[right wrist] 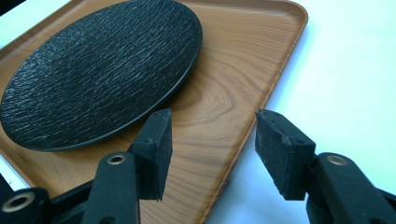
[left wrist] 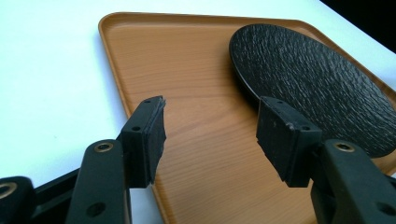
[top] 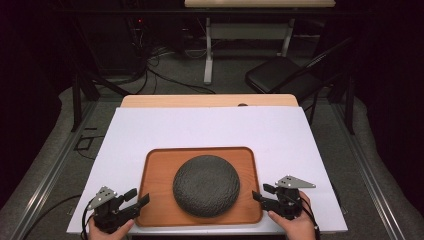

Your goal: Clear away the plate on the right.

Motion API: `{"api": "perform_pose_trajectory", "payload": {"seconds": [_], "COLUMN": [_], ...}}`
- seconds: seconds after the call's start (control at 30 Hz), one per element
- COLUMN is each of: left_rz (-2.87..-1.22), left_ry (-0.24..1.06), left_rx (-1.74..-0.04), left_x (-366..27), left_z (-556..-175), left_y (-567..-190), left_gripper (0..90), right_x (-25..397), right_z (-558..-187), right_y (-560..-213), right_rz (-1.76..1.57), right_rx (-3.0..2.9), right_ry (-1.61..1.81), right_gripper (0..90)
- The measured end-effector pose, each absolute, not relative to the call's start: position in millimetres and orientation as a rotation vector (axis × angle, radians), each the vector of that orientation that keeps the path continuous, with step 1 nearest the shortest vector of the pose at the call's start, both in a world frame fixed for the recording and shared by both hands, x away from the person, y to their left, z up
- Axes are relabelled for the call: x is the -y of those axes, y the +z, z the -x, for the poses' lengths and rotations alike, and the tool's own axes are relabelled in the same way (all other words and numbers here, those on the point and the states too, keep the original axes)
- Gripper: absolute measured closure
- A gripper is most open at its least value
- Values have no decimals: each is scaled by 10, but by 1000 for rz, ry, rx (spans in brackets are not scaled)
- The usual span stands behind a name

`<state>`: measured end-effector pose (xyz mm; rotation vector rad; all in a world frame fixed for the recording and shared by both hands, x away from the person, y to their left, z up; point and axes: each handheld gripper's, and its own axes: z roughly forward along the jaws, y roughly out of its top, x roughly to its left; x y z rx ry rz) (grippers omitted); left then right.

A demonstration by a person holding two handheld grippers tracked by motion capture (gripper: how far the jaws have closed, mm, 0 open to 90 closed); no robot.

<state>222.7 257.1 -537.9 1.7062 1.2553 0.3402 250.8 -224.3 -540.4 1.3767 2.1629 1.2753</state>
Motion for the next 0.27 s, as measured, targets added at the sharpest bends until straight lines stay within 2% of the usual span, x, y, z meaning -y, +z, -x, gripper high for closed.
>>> {"api": "perform_pose_trajectory", "payload": {"seconds": [0.27], "left_rz": [-1663], "left_ry": [314], "left_rx": [-1262], "left_x": [-2545], "left_z": [-2214], "left_y": [-5366], "left_gripper": [356], "right_x": [2216], "right_z": [-2511], "right_y": [-5389], "right_rz": [-1373], "right_rx": [-2166], "right_ry": [1298], "right_gripper": [424]}}
